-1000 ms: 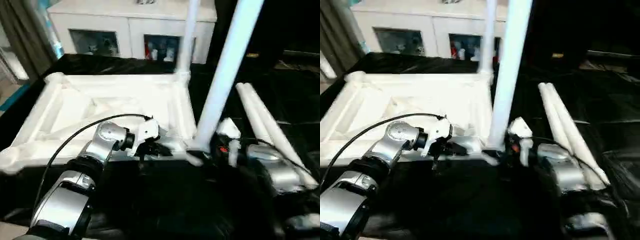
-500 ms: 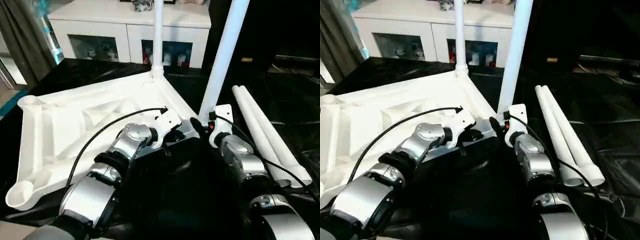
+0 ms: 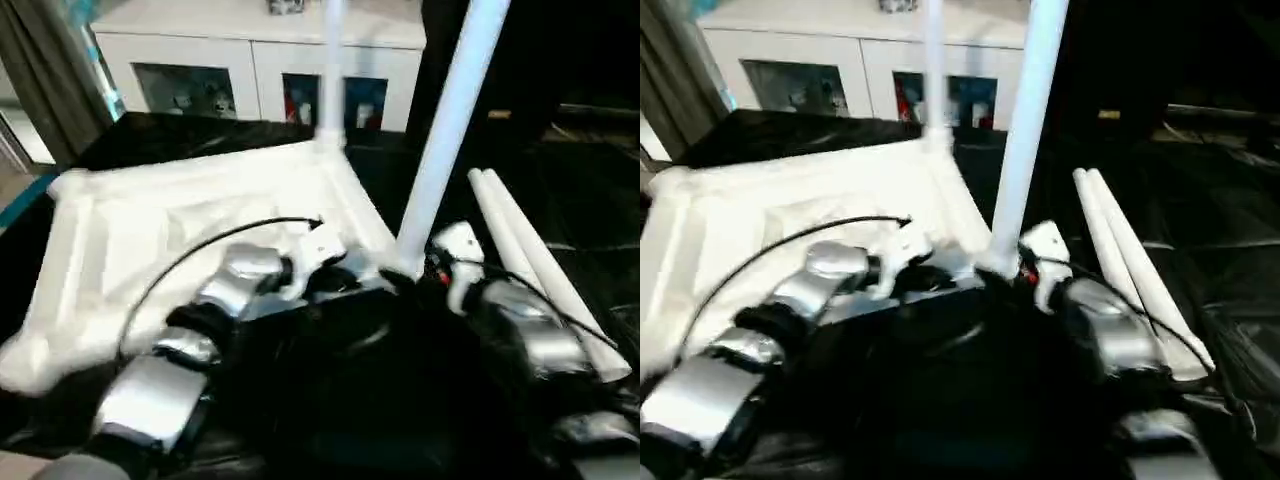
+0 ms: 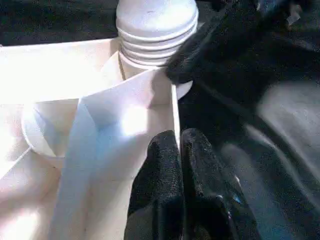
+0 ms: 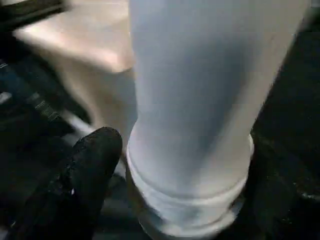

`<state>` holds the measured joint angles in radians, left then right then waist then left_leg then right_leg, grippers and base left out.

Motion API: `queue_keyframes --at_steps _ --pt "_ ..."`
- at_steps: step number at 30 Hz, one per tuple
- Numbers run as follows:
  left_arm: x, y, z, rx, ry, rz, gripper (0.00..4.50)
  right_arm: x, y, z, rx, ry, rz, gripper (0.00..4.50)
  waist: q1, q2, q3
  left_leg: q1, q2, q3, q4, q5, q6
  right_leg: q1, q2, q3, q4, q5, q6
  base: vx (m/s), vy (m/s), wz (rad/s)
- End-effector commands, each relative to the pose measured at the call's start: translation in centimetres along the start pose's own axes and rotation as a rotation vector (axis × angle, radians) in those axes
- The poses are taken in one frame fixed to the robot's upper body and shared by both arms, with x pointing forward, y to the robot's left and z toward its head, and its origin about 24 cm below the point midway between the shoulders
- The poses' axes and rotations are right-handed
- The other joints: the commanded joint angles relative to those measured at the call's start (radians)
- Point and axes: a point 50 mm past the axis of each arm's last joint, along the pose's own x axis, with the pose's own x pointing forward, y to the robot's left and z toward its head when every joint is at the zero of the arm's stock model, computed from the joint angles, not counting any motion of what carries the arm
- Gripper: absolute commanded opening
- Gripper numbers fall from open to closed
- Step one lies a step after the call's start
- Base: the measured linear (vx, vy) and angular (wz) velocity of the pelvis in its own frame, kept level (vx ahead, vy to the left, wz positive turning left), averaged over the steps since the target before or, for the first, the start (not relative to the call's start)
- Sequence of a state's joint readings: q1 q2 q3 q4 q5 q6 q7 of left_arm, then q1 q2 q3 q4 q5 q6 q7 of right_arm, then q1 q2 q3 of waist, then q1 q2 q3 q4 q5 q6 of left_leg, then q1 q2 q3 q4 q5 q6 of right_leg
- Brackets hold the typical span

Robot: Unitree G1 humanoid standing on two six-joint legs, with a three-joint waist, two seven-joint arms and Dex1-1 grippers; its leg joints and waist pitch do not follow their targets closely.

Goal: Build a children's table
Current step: Rotate leg to tighten

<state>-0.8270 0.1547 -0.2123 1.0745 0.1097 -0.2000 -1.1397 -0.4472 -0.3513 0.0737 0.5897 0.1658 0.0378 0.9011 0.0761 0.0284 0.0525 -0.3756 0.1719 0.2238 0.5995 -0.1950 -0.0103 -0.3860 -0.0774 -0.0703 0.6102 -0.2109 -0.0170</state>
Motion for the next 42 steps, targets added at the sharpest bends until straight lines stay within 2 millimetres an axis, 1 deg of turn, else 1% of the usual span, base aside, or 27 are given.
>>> queue_keyframes --at_steps 1,2,5,7,9,12,16,17,19,21,24,25,26,27,28,29,30,31,32,33,35,36,37,38,39,41,42 --pt "0.7 -0.8 0.7 0.026 -0.057 -0.098 0.0 0.3 1.1 0.2 0.003 0.006 0.129 3.83 0.006 -0.017 -0.069 0.012 0.078 -0.043 -0.058 -0.087 0.154 0.046 -0.096 0.052 -0.056 0.029 -0.286 0.0 0.0 0.0" --pt "0.0 -0.9 0.5 0.03 -0.064 -0.135 0.0 -0.5 1.1 0.4 -0.008 0.018 0.173 3.83 0.011 -0.016 -0.071 0.013 0.079 -0.043 -0.057 -0.082 0.154 0.045 -0.095 0.052 -0.055 0.033 -0.29 0.0 0.0 0.0" --pt "-0.9 -0.9 0.2 0.039 -0.053 -0.169 0.0 -1.3 0.9 0.6 -0.022 0.029 0.205 3.83 0.017 -0.015 -0.072 0.01 0.08 -0.043 -0.055 -0.068 0.16 0.042 -0.096 0.052 -0.05 0.057 -0.293 0.0 0.0 0.0" --pt "-1.5 -0.8 0.0 0.039 -0.047 -0.182 0.0 -1.6 0.7 0.7 -0.025 0.032 0.21 3.83 0.019 -0.014 -0.071 0.008 0.079 -0.044 -0.054 -0.082 0.147 0.039 -0.096 0.051 -0.051 0.029 -0.29 0.0 0.0 0.0" --pt "-1.9 -0.8 -0.1 0.038 -0.045 -0.188 0.0 -1.8 0.7 0.7 -0.023 0.036 0.214 3.83 0.019 -0.015 -0.069 0.011 0.08 -0.042 -0.057 -0.103 0.132 0.037 -0.095 0.052 -0.056 -0.011 -0.286 0.0 0.0 0.0" --pt "-2.5 -0.7 -0.4 0.022 -0.04 -0.195 0.0 -1.8 0.7 0.5 -0.015 0.049 0.228 3.49 0.018 -0.016 -0.069 0.01 0.08 -0.043 -0.058 -0.108 0.115 0.038 -0.095 0.052 -0.056 -0.028 -0.282 0.0 0.0 0.0" --pt "-2.4 -0.7 -0.4 0.016 -0.052 -0.18 0.0 -1.3 1.1 0.4 0.015 0.034 0.229 3.25 0.019 -0.016 -0.07 0.01 0.079 -0.043 -0.056 -0.085 0.123 0.038 -0.095 0.052 -0.052 0.006 -0.285 0.0 0.0 0.0" --pt "-2.3 -0.7 -0.3 0.016 -0.055 -0.172 0.0 -1.2 1.2 0.4 0.021 0.032 0.23 3.07 0.019 -0.016 -0.071 0.009 0.078 -0.042 -0.055 -0.085 0.123 0.038 -0.095 0.052 -0.052 0.007 -0.285 0.0 0.0 0.0" --pt "-1.9 -0.5 -0.2 0.013 -0.046 -0.124 0.0 -0.7 1.2 0.1 0.036 0.03 0.177 2.97 0.019 -0.015 -0.071 0.009 0.078 -0.042 -0.056 -0.085 0.121 0.038 -0.095 0.052 -0.052 0.003 -0.284 0.0 0.0 0.0" --pt "-1.5 -0.2 -0.2 0.014 -0.029 -0.076 0.0 -0.3 1.1 -0.2 0.047 0.034 0.117 2.85 0.015 -0.015 -0.069 0.009 0.078 -0.044 -0.058 -0.094 0.107 0.036 -0.095 0.052 -0.055 -0.018 -0.281 0.0 0.0 0.0" --pt "-0.6 0.5 0.0 -0.014 0.009 0.058 0.0 0.7 0.5 -0.8 0.066 0.049 -0.04 2.81 0.009 -0.015 -0.069 0.014 0.076 -0.043 -0.059 -0.107 0.085 0.035 -0.093 0.053 -0.059 -0.046 -0.276 0.0 0.0 0.0" --pt "-0.1 0.8 0.2 -0.034 0.004 0.101 0.0 1.1 0.5 -1.0 0.078 0.05 -0.087 2.8 0.007 -0.007 -0.066 0.016 0.075 -0.043 -0.06 -0.123 0.072 0.031 -0.094 0.055 -0.063 -0.068 -0.277 0.0 0.0 0.0" --pt "0.3 1.0 0.5 -0.057 -0.003 0.141 0.0 1.5 0.4 -1.1 0.09 0.049 -0.13 2.79 0.005 -0.01 -0.066 0.018 0.073 -0.044 -0.061 -0.137 0.056 0.034 -0.096 0.055 -0.067 -0.096 -0.271 0.0 0.0 0.0" --pt "1.0 1.2 1.1 -0.079 -0.012 0.201 0.0 2.2 0.2 -1.1 0.126 0.043 -0.219 2.79 0.007 -0.011 -0.067 0.019 0.073 -0.044 -0.061 -0.134 0.053 0.035 -0.096 0.055 -0.069 -0.101 -0.268 0.0 0.0 0.0" --pt "1.0 1.2 1.1 -0.079 -0.012 0.201 0.0 2.2 0.2 -1.1 0.126 0.043 -0.219 2.78 0.005 -0.01 -0.065 0.02 0.073 -0.044 -0.063 -0.138 0.047 0.033 -0.095 0.056 -0.071 -0.108 -0.267 0.0 0.0 0.0" --pt "1.8 1.5 1.5 -0.108 -0.016 0.264 0.0 2.8 0.0 -1.2 0.166 0.038 -0.313 2.77 0.006 -0.009 -0.065 0.019 0.072 -0.045 -0.063 -0.141 0.044 0.034 -0.095 0.056 -0.072 -0.115 -0.264 0.0 0.0 0.0" --pt "2.4 1.7 1.9 -0.13 -0.015 0.326 0.0 3.3 -0.2 -1.3 0.204 0.036 -0.401 2.77 0.006 -0.005 -0.067 0.022 0.072 -0.046 -0.064 -0.145 0.036 0.033 -0.095 0.056 -0.073 -0.127 -0.259 0.0 0.0 0.0" --pt "3.0 1.7 2.3 -0.142 -0.017 0.37 0.0 3.7 -0.3 -1.4 0.24 0.037 -0.47 2.77 0.002 -0.005 -0.066 0.021 0.072 -0.045 -0.065 -0.149 0.035 0.031 -0.094 0.057 -0.075 -0.132 -0.257 0.0 0.0 0.0" --pt "3.8 1.6 2.9 -0.15 -0.029 0.393 0.0 4.2 -0.2 -1.4 0.274 0.035 -0.524 2.77 0.002 -0.004 -0.068 0.026 0.073 -0.047 -0.067 -0.151 0.018 0.031 -0.093 0.056 -0.075 -0.125 -0.256 0.0 0.0 0.0" --pt "4.2 1.4 3.2 -0.15 -0.036 0.396 0.0 4.5 -0.1 -1.4 0.286 0.035 -0.545 2.77 0.001 -0.004 -0.068 0.025 0.073 -0.046 -0.068 -0.145 0.018 0.031 -0.091 0.057 -0.073 -0.109 -0.255 0.0 0.0 0.0" --pt "5.1 0.9 3.8 -0.128 -0.053 0.37 0.0 5.1 0.2 -1.3 0.282 0.04 -0.576 2.77 0.004 -0.006 -0.07 0.02 0.071 -0.046 -0.065 -0.118 0.036 0.037 -0.094 0.056 -0.068 -0.051 -0.258 0.0 0.0 0.0" --pt "5.5 0.7 4.1 -0.11 -0.058 0.347 0.0 5.4 0.3 -1.3 0.27 0.041 -0.59 2.77 0.004 -0.002 -0.071 0.019 0.069 -0.045 -0.063 -0.105 0.054 0.037 -0.094 0.056 -0.068 -0.022 -0.256 0.0 0.0 0.0" --pt "5.7 0.5 4.2 -0.103 -0.061 0.335 0.0 5.5 0.4 -1.2 0.269 0.035 -0.588 2.77 0.005 -0.004 -0.072 0.015 0.067 -0.046 -0.062 -0.099 0.069 0.04 -0.096 0.055 -0.067 -0.013 -0.252 0.0 0.0 0.0" --pt "5.8 0.4 4.2 -0.096 -0.065 0.321 0.0 5.6 0.5 -1.1 0.275 0.019 -0.577 3.33 0.006 -0.004 -0.072 0.016 0.067 -0.046 -0.061 -0.102 0.079 0.041 -0.097 0.055 -0.068 -0.018 -0.25 0.0 0.0 0.0" --pt "5.8 0.3 4.3 -0.093 -0.073 0.307 0.0 5.6 0.5 -1.0 0.283 0.004 -0.57 3.33 0.007 -0.002 -0.072 0.016 0.068 -0.046 -0.061 -0.104 0.082 0.041 -0.098 0.054 -0.069 -0.023 -0.249 0.0 0.0 0.0" --pt "5.9 0.2 4.4 -0.077 -0.08 0.294 0.0 5.6 0.5 -0.7 0.276 -0.015 -0.572 3.57 0.005 -0.002 -0.07 0.017 0.069 -0.046 -0.063 -0.121 0.081 0.039 -0.096 0.054 -0.072 -0.053 -0.246 0.0 0.0 0.0" --pt "5.9 0.2 4.4 -0.073 -0.082 0.287 0.0 5.5 0.3 -0.5 0.252 -0.022 -0.578 3.57 0.004 -0.004 -0.07 0.018 0.071 -0.047 -0.065 -0.128 0.076 0.038 -0.095 0.054 -0.073 -0.065 -0.243 0.0 0.0 0.0"
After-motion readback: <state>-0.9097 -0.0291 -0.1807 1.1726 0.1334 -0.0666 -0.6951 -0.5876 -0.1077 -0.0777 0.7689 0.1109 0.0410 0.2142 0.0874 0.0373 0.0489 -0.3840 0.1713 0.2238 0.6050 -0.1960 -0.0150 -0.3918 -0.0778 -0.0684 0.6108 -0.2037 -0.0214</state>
